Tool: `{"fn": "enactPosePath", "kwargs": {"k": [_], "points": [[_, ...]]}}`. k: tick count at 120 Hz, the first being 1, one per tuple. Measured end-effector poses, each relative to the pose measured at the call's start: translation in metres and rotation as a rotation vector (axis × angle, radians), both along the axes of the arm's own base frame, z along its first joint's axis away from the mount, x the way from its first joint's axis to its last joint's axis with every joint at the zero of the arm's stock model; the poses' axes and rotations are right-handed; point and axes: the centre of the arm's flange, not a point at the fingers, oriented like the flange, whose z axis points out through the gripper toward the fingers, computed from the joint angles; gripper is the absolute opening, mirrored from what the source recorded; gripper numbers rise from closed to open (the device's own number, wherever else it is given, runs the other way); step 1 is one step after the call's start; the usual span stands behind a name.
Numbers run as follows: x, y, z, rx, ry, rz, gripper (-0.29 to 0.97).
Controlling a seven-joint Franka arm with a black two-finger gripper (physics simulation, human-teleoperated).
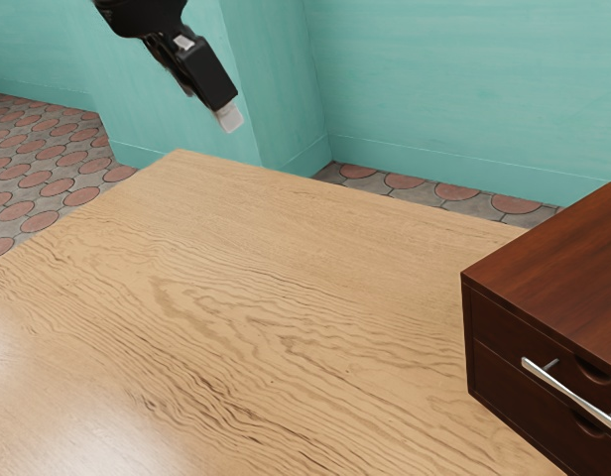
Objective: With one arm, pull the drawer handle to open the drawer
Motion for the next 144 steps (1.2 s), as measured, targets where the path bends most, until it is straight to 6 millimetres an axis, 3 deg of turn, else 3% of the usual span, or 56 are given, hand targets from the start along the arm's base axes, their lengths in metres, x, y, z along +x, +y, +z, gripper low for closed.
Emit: {"fn": "enactPosePath", "kwargs": {"k": [25,31,34,40,43,48,56,80,100,113,126,144], "points": [[-0.017,-0.047,0.0,0.001,0.03,-0.083,0.68],[-0.029,-0.054,-0.014,-0.002,0.07,-0.108,0.68],[-0.032,-0.038,-0.022,-0.007,0.084,-0.081,0.67],[-0.035,0.048,-0.039,-0.027,0.094,0.091,0.67],[-0.042,0.076,-0.046,-0.037,0.092,0.146,0.67],[-0.057,0.097,-0.055,-0.051,0.077,0.185,0.68],[-0.079,0.106,-0.062,-0.068,0.047,0.199,0.68],[-0.127,0.071,-0.105,-0.057,0.092,0.143,0.68],[-0.159,0.041,-0.167,-0.043,0.22,0.069,0.68],[-0.178,0.028,-0.191,-0.039,0.265,0.023,0.68],[-0.184,0.015,-0.204,-0.028,0.262,-0.063,0.68],[-0.184,0.01,-0.2,0.013,0.205,-0.268,0.68]]}}
